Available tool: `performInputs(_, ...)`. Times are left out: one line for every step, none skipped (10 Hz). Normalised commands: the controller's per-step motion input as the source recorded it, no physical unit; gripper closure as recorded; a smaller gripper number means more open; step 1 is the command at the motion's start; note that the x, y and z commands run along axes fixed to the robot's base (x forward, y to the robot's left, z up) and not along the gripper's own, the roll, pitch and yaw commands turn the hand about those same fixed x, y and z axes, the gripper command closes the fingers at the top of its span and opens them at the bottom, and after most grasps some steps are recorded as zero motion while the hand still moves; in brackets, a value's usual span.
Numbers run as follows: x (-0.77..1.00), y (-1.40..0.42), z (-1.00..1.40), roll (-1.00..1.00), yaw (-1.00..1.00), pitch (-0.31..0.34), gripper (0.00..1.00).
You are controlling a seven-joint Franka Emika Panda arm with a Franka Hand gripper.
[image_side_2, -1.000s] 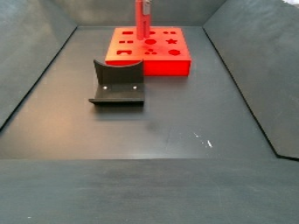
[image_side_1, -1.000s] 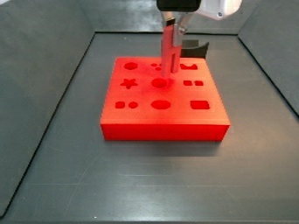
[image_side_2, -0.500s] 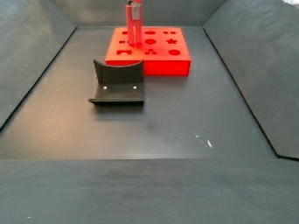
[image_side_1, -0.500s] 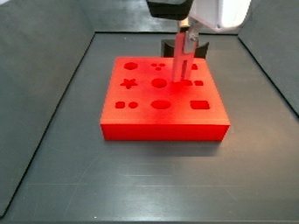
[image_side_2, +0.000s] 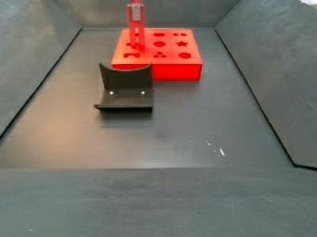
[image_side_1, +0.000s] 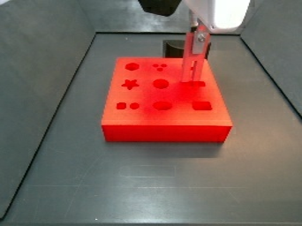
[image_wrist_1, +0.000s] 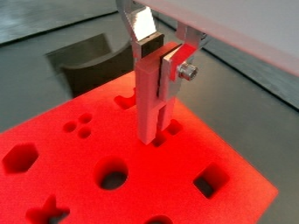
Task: Insert the double-square object.
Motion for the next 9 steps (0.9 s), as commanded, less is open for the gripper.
performInputs(0.00,-0.08,0.03,0.15,-0.49,0.034,1.00)
performInputs(0.00,-0.12,0.03,0.17,-0.45,0.044,1.00)
performInputs(0.00,-0.08,0.01,0.12,-0.36,0.039,1.00)
performInputs(0.06,-0.07,0.00,0.06,-0.31,0.019,1.00)
performInputs(0.23,-0.04,0.00,0.09,-0.20,0.060,1.00)
performInputs(0.34,0.00,0.00,0.09,-0.11,0.083,1.00)
performInputs(0.41,0.00,-0.02,0.12,0.00,0.099,1.00)
performInputs(0.36,0.00,-0.08,0.14,0.02,0.093,1.00)
performInputs(0.22,-0.01,-0.13,0.14,0.09,0.067,1.00)
